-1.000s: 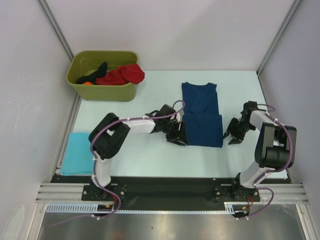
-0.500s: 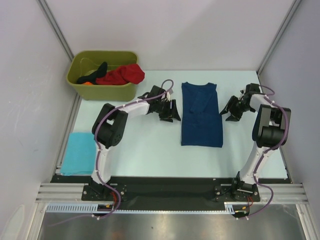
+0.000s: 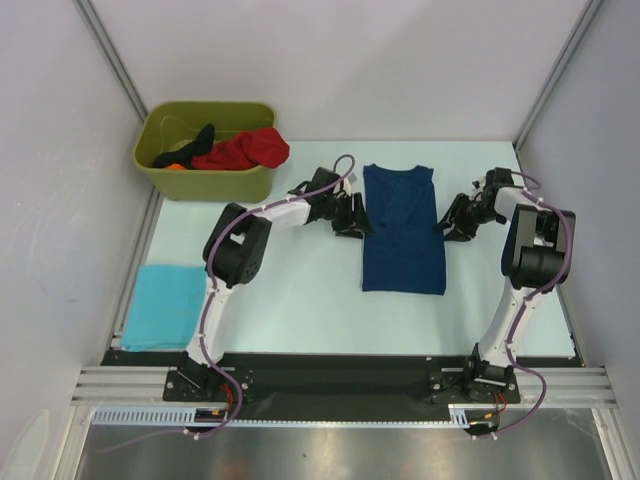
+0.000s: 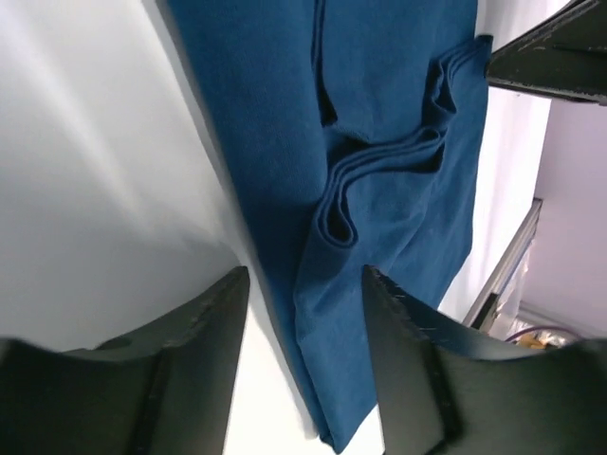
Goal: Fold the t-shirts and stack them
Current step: Fold the tshirt
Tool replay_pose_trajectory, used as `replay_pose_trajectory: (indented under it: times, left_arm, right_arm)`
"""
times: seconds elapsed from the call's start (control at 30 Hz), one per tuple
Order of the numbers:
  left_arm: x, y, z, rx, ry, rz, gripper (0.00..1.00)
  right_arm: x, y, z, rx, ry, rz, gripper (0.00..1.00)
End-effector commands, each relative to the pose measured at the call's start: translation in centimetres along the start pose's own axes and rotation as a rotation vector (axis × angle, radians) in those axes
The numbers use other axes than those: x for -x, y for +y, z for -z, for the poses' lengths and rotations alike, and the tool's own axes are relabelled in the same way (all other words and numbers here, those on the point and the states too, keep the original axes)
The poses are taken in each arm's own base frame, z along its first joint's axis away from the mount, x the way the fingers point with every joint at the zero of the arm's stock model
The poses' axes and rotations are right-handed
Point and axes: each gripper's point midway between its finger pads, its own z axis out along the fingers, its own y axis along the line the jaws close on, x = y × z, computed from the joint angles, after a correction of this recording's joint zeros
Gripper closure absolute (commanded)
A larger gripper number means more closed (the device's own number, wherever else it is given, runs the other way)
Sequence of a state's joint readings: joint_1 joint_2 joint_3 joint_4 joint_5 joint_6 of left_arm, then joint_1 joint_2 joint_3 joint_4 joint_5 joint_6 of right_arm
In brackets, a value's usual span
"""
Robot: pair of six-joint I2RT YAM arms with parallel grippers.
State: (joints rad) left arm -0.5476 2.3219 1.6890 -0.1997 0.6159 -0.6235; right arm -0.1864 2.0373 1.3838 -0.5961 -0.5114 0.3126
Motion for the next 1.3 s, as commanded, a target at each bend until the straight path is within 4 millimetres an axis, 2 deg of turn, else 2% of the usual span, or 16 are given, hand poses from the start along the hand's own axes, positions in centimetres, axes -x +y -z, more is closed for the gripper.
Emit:
replay_pose_trajectory:
  times: [0.0,0.1,0.2,0.23,0.33,0.43,0.5,0.53,0.57,0.63,0.73,0.83,0.97,1.0,1.17,1.27]
  left_arm:
    - [0.4,0.4,-0.9,0.006,-0.010,0.043,0.46]
    - [0.2,1.4,-1.4,0.035,-0.003,0.086,0.59]
    - [0.1,2.5,-1.6,0.076,0.002,0.109,0.86]
    - [0.1,2.9,-1.6,0.093,0.000,0.114,0.92]
    - [0.5,3.2,-1.2,0.116,-0.002,0.099,0.99]
    - [1.3,2.6,-0.7,0.128,-0.010,0.062,0.95]
    - [1.8,1.9,-0.2,0.128,-0.019,0.043,0.70]
    - [2.4,1.4,0.5,0.136,-0.042,0.030,0.64]
    - [2.5,1.2,0.9,0.140,-0.049,0.021,0.53]
    - [2.9,0.6,1.5,0.138,-0.061,0.011,0.52]
    - [4.6,-0.2,2.1,0.137,-0.104,-0.035,0.52]
    - [7.7,0.0,1.6,0.112,-0.173,-0.052,0.45]
    - [12.6,1.2,0.7,0.123,-0.343,-0.034,0.41]
    - [13.3,3.0,-0.1,0.167,-0.383,0.000,0.42]
    - [17.3,3.5,-1.7,0.117,-0.532,0.101,0.41]
    - [18.2,4.6,-2.7,0.090,-0.570,0.181,0.42]
  right_arm:
    - [0.8,0.2,-1.1,0.000,-0.002,0.025,0.53]
    - [1.0,0.1,-1.5,-0.013,0.000,0.027,0.56]
    - [1.4,-0.2,-1.6,-0.036,-0.009,0.030,0.62]
    - [1.6,-0.4,-1.5,-0.050,-0.014,0.041,0.71]
    - [2.2,-0.7,-1.4,-0.075,-0.018,0.050,0.82]
    - [3.1,-0.6,-1.0,-0.081,-0.036,0.060,0.84]
    - [3.9,0.0,-0.4,-0.075,-0.060,0.075,0.81]
    - [4.8,0.6,0.0,-0.068,-0.088,0.089,0.63]
    - [5.7,0.9,0.2,-0.062,-0.119,0.097,0.55]
    - [7.8,1.9,0.5,-0.036,-0.171,0.112,0.44]
    - [11.4,2.9,0.0,0.019,-0.222,0.107,0.39]
    - [13.2,2.8,-2.2,0.064,-0.210,0.084,0.39]
    - [17.1,4.8,-3.5,0.132,-0.272,0.110,0.39]
    - [17.6,5.1,-3.7,0.146,-0.282,0.114,0.39]
    - [19.3,6.6,-4.9,0.212,-0.335,0.133,0.41]
    - [19.4,7.7,-5.6,0.255,-0.340,0.139,0.43]
